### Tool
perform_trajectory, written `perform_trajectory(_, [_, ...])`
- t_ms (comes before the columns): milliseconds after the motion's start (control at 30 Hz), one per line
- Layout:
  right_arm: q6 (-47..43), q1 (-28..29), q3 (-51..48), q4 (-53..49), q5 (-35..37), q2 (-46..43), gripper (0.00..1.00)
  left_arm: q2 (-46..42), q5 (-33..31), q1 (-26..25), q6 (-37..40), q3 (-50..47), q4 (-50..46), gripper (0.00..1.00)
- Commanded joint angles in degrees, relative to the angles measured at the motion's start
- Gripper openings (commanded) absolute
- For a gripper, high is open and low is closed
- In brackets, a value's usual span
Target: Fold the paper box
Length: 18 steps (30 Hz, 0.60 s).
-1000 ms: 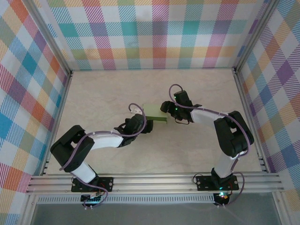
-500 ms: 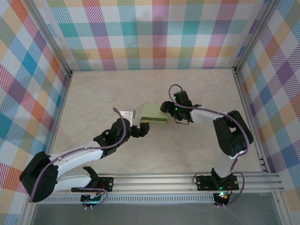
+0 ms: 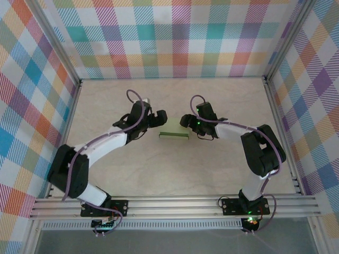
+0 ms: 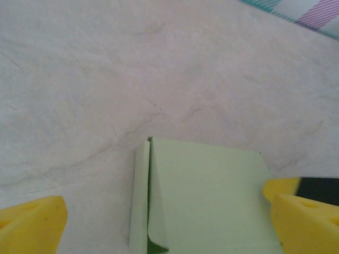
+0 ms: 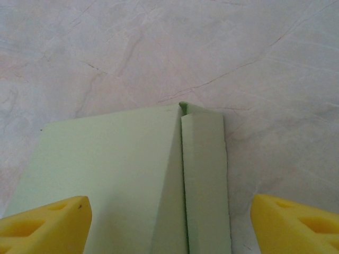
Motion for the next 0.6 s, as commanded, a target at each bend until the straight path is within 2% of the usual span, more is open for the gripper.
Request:
perform_trajectory(0, [-1.5, 0.1, -0.3, 1.6, -2.2, 0.0, 0.78, 4.5, 7.9, 1.9, -0.2, 4.4, -4.1, 0.92])
perform_trajectory(233, [-2.5, 0.2, -0.1, 1.9, -3.5, 0.0, 0.78, 12.1, 13.5, 3.0, 2.0, 8.1, -6.9, 0.83])
perform_trajectory(400, [-2.6, 0.2, -0.2, 1.7, -3.3, 0.2, 0.78, 13.1, 14.0, 3.0, 0.3, 5.1, -4.8, 0.67])
perform_trajectory(567, [-3.4, 0.1, -0.2, 1.2, -3.2, -0.2, 0.78, 14.1, 13.5, 3.1, 0.3, 2.1, -4.0, 0.57])
